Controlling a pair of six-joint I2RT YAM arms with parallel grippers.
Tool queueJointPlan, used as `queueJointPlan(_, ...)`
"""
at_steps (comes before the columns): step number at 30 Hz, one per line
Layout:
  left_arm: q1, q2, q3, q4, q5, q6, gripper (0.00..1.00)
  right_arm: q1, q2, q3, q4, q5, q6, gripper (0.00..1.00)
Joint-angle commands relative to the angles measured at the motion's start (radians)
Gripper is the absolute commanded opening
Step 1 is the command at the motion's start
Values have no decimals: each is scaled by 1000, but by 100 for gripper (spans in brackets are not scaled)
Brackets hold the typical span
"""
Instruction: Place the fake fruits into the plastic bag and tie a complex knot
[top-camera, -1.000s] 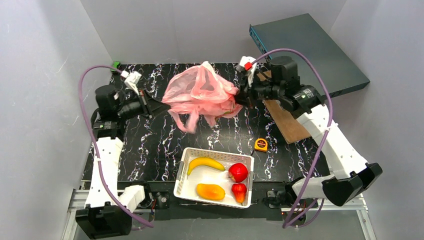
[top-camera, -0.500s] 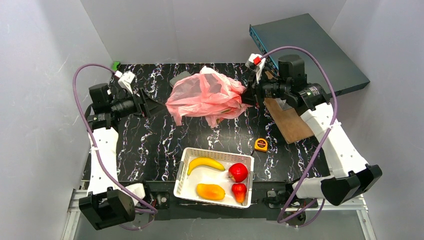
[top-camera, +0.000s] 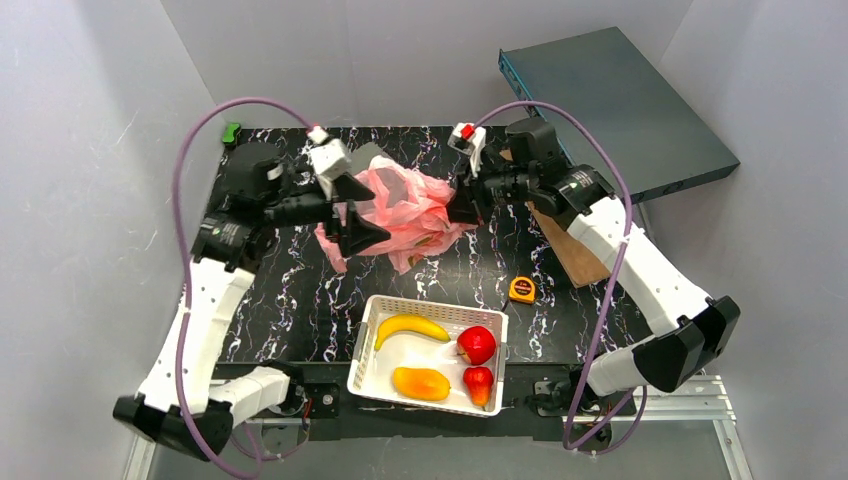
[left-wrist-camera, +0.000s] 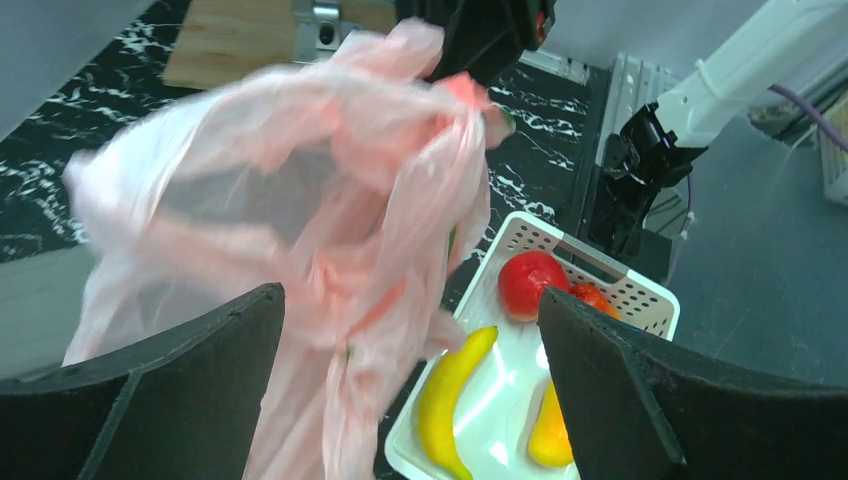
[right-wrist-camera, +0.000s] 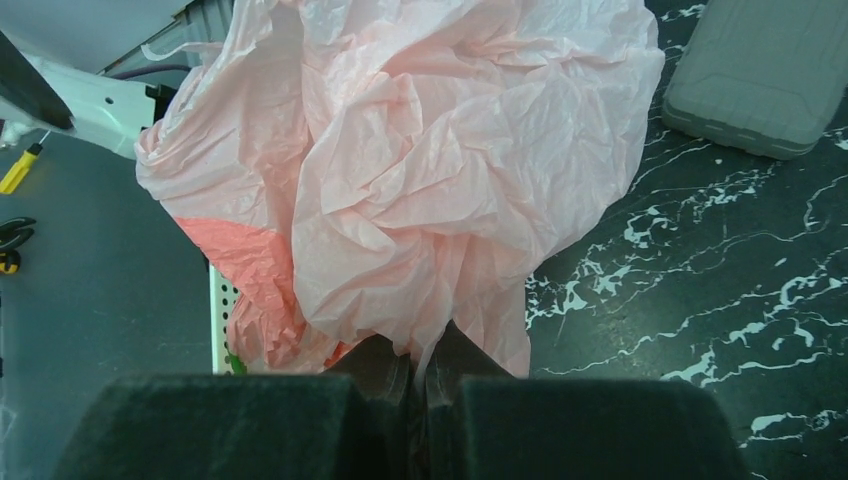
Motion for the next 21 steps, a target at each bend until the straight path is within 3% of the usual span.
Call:
queueJointPlan(1, -171, 94, 50, -11, -189, 77, 98, 44, 18, 48, 42, 11, 29, 1)
queueJointPlan(4, -247, 152, 57, 28, -311, 34, 95, 59, 24, 51, 40, 5, 43, 9)
queueJointPlan(6, -252, 183, 61, 31, -344, 2, 80, 59, 22, 49, 20, 6, 41, 13)
queueJointPlan(7, -251, 195, 65, -4, -373, 2, 61, 58, 19, 48, 2, 10, 28, 13)
queueJointPlan(9, -211, 208, 58, -80, -452, -10, 2, 55, 15, 44, -52, 31, -17, 14)
queueJointPlan(12, 39, 210, -19, -117, -272, -112, 0, 8, 28, 33, -152, 56, -73, 15)
queueJointPlan(15, 215, 202, -131, -124, -184, -111, 0, -77, 71, 31, -227, 45, -131, 18)
queueJointPlan(17, 280, 225, -192, -129, -180, -96, 0, -112, 107, 37, -245, 69, -184, 21)
queueJointPlan(21, 301, 312, -264, -107, -228, -133, 0, -121, 223, 118, -241, 167, -258, 27)
